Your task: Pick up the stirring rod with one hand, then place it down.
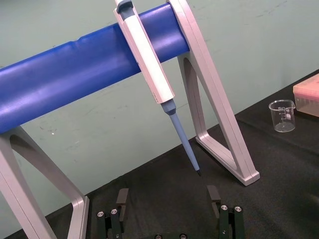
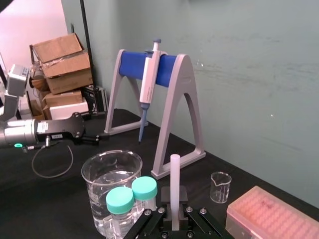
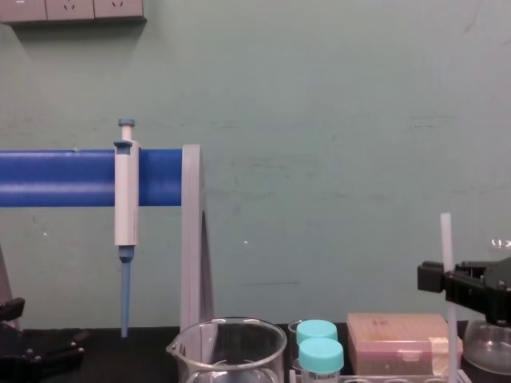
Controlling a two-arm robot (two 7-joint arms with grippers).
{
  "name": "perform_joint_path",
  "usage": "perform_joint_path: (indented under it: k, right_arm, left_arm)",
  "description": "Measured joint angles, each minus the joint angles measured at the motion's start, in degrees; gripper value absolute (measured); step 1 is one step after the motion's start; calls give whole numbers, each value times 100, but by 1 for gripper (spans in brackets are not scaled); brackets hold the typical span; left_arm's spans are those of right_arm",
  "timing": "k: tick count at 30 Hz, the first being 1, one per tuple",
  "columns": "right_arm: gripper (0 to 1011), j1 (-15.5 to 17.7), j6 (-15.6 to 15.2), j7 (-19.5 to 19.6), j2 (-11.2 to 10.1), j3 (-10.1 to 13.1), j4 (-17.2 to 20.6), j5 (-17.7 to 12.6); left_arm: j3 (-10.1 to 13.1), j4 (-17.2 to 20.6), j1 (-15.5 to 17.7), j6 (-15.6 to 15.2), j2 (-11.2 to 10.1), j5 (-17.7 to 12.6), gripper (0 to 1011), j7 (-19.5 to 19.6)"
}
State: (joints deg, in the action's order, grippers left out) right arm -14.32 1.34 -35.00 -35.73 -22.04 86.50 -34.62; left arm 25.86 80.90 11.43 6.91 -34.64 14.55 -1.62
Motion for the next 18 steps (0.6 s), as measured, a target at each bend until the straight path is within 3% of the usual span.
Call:
perform_joint_path:
  k: [18]
  right_arm:
    - [67, -33, -126, 40, 91, -108, -181, 181]
  left_arm:
    - [0, 0, 0, 0, 0, 0, 1000, 0]
